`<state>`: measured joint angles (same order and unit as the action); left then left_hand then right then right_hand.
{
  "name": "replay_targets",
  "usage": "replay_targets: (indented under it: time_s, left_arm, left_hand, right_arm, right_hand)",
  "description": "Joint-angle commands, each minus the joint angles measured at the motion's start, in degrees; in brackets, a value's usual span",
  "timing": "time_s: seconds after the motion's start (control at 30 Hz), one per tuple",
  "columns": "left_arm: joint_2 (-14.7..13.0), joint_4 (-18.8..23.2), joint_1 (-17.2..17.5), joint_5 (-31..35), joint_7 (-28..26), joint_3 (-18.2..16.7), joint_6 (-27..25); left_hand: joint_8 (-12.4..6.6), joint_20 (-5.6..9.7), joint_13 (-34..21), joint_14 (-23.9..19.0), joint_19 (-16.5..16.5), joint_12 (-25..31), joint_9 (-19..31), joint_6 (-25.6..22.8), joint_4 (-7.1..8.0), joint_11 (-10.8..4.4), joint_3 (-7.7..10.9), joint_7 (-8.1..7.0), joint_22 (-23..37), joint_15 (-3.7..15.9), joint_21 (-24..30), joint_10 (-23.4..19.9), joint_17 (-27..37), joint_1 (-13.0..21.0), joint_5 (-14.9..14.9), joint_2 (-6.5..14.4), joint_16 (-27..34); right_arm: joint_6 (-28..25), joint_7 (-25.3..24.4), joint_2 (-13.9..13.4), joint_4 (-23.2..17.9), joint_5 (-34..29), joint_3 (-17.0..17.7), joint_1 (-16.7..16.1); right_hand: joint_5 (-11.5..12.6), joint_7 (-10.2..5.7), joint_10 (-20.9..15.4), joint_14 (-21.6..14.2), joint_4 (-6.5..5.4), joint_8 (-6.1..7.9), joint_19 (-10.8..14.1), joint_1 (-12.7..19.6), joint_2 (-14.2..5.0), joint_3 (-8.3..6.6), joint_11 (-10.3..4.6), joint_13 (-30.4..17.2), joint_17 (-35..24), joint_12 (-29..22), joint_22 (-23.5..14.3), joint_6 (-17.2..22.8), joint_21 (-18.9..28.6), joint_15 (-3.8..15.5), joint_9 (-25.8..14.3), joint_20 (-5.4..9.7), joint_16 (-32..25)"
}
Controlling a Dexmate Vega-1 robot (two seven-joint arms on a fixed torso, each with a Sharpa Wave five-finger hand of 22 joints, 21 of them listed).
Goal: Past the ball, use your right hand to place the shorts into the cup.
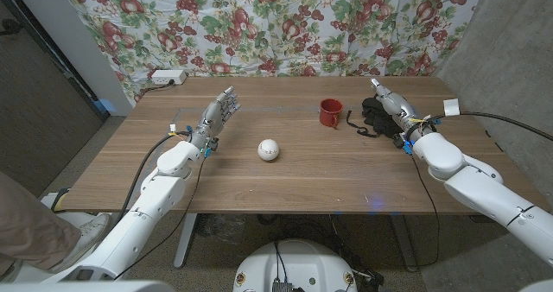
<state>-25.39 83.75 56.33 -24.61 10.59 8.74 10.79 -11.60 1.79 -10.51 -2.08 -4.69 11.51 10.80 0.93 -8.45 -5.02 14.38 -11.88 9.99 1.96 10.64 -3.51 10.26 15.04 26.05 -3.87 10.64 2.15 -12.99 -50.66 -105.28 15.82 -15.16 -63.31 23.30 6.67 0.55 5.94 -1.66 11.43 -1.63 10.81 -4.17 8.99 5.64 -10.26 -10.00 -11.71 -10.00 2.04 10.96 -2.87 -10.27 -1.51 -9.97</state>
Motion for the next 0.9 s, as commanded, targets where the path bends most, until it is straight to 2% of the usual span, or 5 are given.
replay_targets:
  time_s: [0.03,0.3,0.4,0.77,0.9]
  left_arm:
    - [-0.5,0.4,-0.7,0.8,0.0,0.8,-0.7]
    - [0.8,-0.2,-0.3,0.1,-0.5,0.6,1.3]
    - [2.4,-1.8,-1.0,-3.5,2.4,0.0,2.1]
    - [0.6,0.0,0.0,-1.4,0.9,-0.3,0.9]
    - [0.2,0.4,0.2,-0.6,0.6,0.0,0.7]
  left_hand:
    - [0.07,2.90,-0.3,0.9,-0.2,0.1,0.1,-0.6,-0.01,0.22,0.28,-0.10,0.1,3.30,0.4,-0.2,0.1,0.8,-0.4,0.1,0.0]
    - [-0.29,2.83,-0.3,1.0,-0.3,0.3,0.1,-1.7,-0.04,-0.20,0.39,-0.02,0.0,3.67,0.4,-0.8,0.1,1.1,-0.5,0.2,0.0]
    - [-0.29,2.72,-0.3,1.0,-0.2,0.3,0.1,-1.8,-0.06,-0.13,0.45,-0.02,0.0,3.73,0.4,-0.8,0.1,1.2,-0.5,0.2,0.0]
    - [-0.43,2.47,-0.3,1.2,0.0,0.2,0.1,-2.4,-0.06,-0.17,0.55,0.49,0.0,3.23,0.3,-0.7,0.1,1.5,-0.7,0.3,0.0]
    - [-0.41,2.44,-0.3,1.3,0.0,0.2,0.1,-2.4,-0.07,-0.11,0.58,0.46,0.0,3.16,0.3,-0.7,0.1,1.6,-0.7,0.3,0.0]
  right_arm:
    - [-7.2,-2.4,-3.6,-4.4,-6.3,0.2,-0.3]
    - [-13.2,-2.1,-6.1,-7.4,-10.5,-0.6,0.1]
    - [-15.8,-2.3,-7.0,-8.8,-12.5,-1.0,0.4]
    - [-21.9,-1.6,-8.5,-11.3,-17.3,-2.3,2.1]
    - [-20.3,-0.6,-8.4,-10.3,-17.0,-2.3,2.6]
  right_hand:
    - [0.5,0.25,0.6,0.6,0.36,-0.20,-0.6,1.0,-0.10,0.18,0.14,-0.3,-0.2,0.1,-0.2,-0.3,-0.1,0.04,-0.3,0.11,-0.3]
    - [0.5,0.08,0.2,0.5,0.50,-0.08,-0.4,1.1,-0.07,0.18,0.16,-0.3,-0.2,-0.1,-0.1,0.1,0.0,0.15,-0.3,0.14,-0.4]
    - [0.5,0.10,0.3,0.4,0.52,-0.10,-0.5,1.2,-0.09,0.17,0.22,-0.3,-0.2,0.0,-0.1,0.0,-0.1,0.15,-0.3,0.05,-0.4]
    - [0.5,-0.02,0.4,0.5,0.56,-0.24,-0.9,1.2,-0.10,0.22,0.28,-0.3,-0.2,0.0,-0.1,-0.2,-0.2,0.12,-0.3,-0.17,-0.4]
    - [0.5,-0.08,0.5,0.6,0.55,-0.26,-1.1,1.1,-0.06,0.27,0.22,-0.3,-0.2,0.0,-0.1,-0.2,-0.2,0.10,-0.3,-0.21,-0.4]
